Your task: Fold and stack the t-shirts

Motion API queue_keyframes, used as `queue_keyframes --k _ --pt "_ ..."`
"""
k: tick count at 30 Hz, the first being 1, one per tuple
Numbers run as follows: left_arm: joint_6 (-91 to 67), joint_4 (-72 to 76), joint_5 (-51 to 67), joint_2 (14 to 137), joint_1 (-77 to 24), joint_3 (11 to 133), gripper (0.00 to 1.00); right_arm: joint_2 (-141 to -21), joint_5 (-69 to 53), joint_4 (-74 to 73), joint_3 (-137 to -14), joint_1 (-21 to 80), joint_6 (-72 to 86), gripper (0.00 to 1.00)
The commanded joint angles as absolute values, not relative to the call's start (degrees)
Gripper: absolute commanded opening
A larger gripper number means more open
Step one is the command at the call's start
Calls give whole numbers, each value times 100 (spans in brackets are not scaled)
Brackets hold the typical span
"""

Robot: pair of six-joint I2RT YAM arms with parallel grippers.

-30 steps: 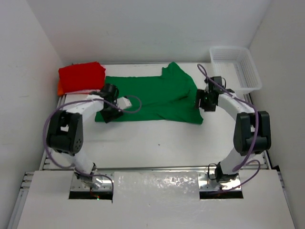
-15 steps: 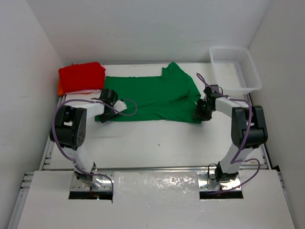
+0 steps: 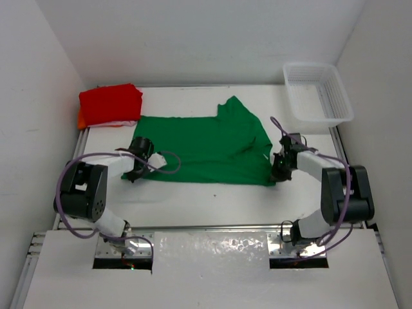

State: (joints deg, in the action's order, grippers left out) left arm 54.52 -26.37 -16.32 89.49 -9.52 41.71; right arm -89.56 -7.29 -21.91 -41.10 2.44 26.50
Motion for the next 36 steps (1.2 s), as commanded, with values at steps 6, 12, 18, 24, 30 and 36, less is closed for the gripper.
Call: queue_keyframes --k 6,12,18,24,30,36 --pt "5081 -4260 -1793 8262 -870 3744 33 -7368 -781 -2988 -2489 237 2759 10" --pt "5071 -4939 -2127 8200 -870 4550 59 -6777 -722 -3690 -2951 229 2453 49" --pt "4266 -5256 -404 8716 -844 8151 53 -6416 -307 -4676 -4734 229 1812 49" --pt "2990 -5011 2925 10218 -1834 10414 25 -7204 -782 -3993 -5695 229 2056 26" --pt "2558 -3526 3486 11554 -3321 10502 45 -9128 -1449 -2842 -6319 229 2872 34" --pt "2584 -3243 3990 12637 -3866 10915 60 -10070 -1731 -2119 -6346 229 3243 47"
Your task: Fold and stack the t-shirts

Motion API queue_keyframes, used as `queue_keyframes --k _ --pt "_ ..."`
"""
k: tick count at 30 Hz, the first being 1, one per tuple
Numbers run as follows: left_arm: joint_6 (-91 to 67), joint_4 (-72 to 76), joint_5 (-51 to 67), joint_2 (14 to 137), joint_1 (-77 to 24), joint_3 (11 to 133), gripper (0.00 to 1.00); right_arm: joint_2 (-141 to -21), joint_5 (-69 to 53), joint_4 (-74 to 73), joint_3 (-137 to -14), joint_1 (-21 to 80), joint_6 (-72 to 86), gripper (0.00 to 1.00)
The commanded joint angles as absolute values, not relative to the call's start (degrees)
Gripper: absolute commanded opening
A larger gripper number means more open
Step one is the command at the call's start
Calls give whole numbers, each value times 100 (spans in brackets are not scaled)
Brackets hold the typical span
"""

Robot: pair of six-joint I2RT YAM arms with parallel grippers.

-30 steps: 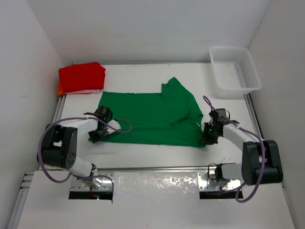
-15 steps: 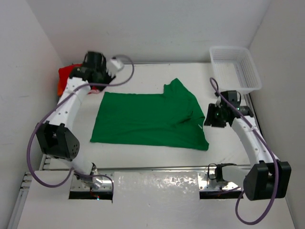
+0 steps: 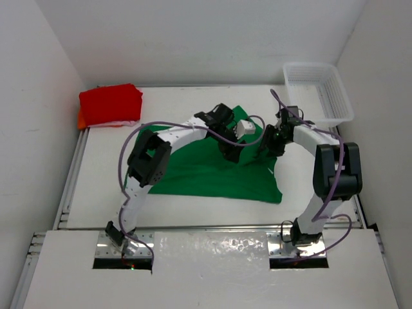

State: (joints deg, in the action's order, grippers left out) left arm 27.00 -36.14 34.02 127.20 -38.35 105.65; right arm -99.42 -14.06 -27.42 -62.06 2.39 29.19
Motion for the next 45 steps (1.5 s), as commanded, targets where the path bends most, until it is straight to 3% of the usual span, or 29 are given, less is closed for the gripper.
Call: queue_keyframes --k 1,13,16,17,19,22,25,26,31,35,37,40,45 --pt "2488 -3217 4060 12856 -3902 10960 60 -10168 -1775 -2101 -6381 229 3269 47" --pt "1872 -2575 3823 13368 -3973 11065 63 -10652 -1538 -1890 -6381 228 3225 52" --pt "1811 -2645 3998 13491 -3973 11057 58 -10714 -1556 -1802 -6320 229 3243 47" --pt "1811 -2672 4034 13517 -3990 11048 54 -10723 -1556 -1776 -6328 229 3243 42" --pt "1907 -2829 4113 13579 -4008 11057 48 -10723 -1494 -1784 -6328 229 3217 24" --pt "2038 -3040 4271 13588 -4008 11100 31 -10670 -1424 -1854 -6320 229 3103 6" --pt "2144 -3260 4438 13527 -4034 11171 4 -10460 -1310 -1951 -6188 228 2927 0" --pt "2188 -3322 4473 13492 -4069 11162 0 -10328 -1301 -1960 -6127 229 2857 0" --pt "2864 -4410 5175 13359 -4192 11529 0 -10002 -1336 -1960 -5723 220 2374 0" --pt "3803 -5719 5343 13333 -4280 12031 20 -9888 -1204 -1925 -5546 229 2285 0" --pt "4489 -6519 5274 13307 -4306 12128 24 -9835 -1204 -1899 -5502 229 2285 0" --pt "5403 -7468 5099 13271 -4377 12016 26 -9739 -1204 -1898 -5467 229 2259 0" --pt "5739 -7532 4659 12930 -4377 11400 26 -9536 -1248 -1907 -5379 229 2232 0"
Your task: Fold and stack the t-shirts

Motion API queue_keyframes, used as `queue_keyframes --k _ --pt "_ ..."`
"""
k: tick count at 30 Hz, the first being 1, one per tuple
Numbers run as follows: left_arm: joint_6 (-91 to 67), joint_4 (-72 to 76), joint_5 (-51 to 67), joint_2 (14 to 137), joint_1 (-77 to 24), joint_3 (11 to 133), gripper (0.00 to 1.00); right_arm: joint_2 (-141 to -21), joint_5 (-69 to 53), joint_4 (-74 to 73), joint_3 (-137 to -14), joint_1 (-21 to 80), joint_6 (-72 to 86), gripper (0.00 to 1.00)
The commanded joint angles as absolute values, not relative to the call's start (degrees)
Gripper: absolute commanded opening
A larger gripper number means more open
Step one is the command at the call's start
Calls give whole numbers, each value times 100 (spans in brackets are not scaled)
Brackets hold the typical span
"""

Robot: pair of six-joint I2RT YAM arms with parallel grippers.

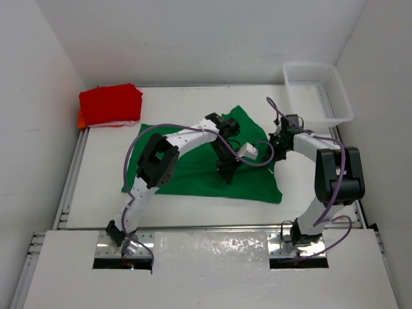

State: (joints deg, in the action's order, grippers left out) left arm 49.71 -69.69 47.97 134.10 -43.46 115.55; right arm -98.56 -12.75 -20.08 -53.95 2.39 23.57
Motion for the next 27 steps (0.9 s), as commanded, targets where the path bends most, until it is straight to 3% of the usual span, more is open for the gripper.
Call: queue_keyframes --k 1,4,9,16,27 --pt "5670 -7463 4554 12911 -4377 11495 26 -9519 -1265 -1899 -5344 229 2232 0" --pt "4722 -6437 4395 12736 -4289 11471 30 -9475 -1292 -1898 -5282 229 2267 0" --pt "2658 -3969 3561 12445 -4254 10951 48 -9413 -1301 -1846 -5221 229 2320 0" --pt "1811 -3551 2911 13473 -4175 11785 50 -9501 -1336 -1723 -5203 229 2382 0" --pt "1793 -3295 2311 13843 -4307 11821 45 -9536 -1424 -1617 -5150 220 2435 0"
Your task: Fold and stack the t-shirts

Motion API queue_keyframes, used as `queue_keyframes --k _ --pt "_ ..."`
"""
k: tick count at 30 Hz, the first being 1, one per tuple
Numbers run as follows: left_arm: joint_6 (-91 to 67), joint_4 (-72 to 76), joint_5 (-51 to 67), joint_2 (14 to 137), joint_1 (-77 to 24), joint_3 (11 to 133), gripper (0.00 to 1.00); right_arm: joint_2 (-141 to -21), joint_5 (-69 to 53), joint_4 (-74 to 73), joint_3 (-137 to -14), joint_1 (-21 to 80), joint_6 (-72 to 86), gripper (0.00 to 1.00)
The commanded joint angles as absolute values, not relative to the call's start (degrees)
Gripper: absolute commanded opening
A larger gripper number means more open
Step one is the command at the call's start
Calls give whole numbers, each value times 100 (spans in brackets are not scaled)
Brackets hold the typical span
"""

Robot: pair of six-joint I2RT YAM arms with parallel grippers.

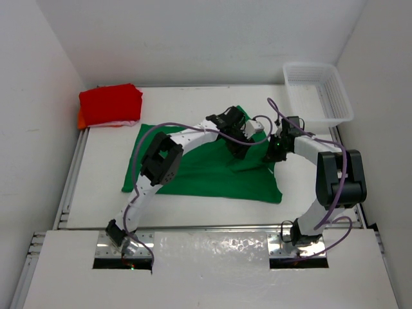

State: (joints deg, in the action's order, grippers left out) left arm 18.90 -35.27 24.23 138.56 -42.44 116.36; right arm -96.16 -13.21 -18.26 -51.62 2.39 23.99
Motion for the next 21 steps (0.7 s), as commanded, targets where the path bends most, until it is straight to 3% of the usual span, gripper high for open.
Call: queue_keyframes --k 1,12,21 --pt "1793 -3357 2338 13869 -4333 11821 42 -9536 -1415 -1608 -5150 228 2435 0" --pt "1942 -3920 2547 13764 -4359 11567 38 -9580 -1336 -1626 -5238 220 2417 0" --pt "1881 -3788 2470 13843 -4368 11619 0 -9606 -1301 -1644 -5238 229 2417 0"
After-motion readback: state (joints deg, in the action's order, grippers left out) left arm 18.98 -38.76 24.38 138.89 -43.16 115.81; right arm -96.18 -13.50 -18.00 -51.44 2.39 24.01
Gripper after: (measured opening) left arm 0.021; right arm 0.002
